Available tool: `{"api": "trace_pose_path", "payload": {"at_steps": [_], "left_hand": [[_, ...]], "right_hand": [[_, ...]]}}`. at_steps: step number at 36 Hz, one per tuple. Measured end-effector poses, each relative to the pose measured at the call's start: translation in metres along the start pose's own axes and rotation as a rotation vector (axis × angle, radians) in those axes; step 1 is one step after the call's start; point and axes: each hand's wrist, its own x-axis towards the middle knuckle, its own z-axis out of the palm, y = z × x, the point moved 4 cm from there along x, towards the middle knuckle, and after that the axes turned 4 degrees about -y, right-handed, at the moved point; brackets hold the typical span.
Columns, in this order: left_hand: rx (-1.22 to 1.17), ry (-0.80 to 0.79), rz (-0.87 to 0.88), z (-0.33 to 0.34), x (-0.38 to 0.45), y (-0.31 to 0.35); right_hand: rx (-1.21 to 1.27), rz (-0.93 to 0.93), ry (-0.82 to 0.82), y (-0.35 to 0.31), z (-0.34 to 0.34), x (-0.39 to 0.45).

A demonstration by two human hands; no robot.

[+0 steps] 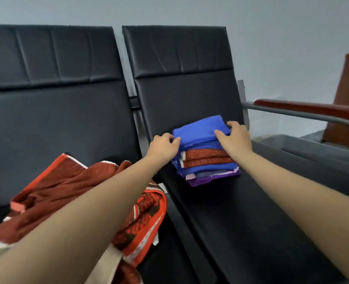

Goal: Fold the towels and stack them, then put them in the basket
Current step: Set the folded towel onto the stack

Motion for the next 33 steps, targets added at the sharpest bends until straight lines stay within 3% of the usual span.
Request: {"api": "trace_pose_path", "payload": {"at_steps": [4,11,20,24,28,33], "left_hand": [[-0.069,0.042,0.022,-0.039,-0.042,-0.013],[-0.128,0.046,0.004,-0.112,-0.15,-0.051],[-0.254,0.107,-0.125,-0.173,-0.249,-0.135],[-0.147,0.139,-0.176,-0.184,-0.273,-0.173],[0.061,0.099,-0.211,-0.19,-0.29,-0.204],[0.123,0.167,-0.23,-0.203,-0.301,-0.241]], "right_hand": [[0.051,-0.134,0.103,-0.027,-0.017,-0.043],[0.297,-0.155,-0.315,-0.101,0.017,-0.15],[0.248,0.003,-0.841,-0.18,0.084,-0.27],[0.224,0.004,-0.835,-0.193,0.096,-0.289],[0.132,-0.09,-0.727,-0.181,0.103,-0.296],[-0.183,-0.278,-0.683,-0.154,0.099,-0.299]]}}
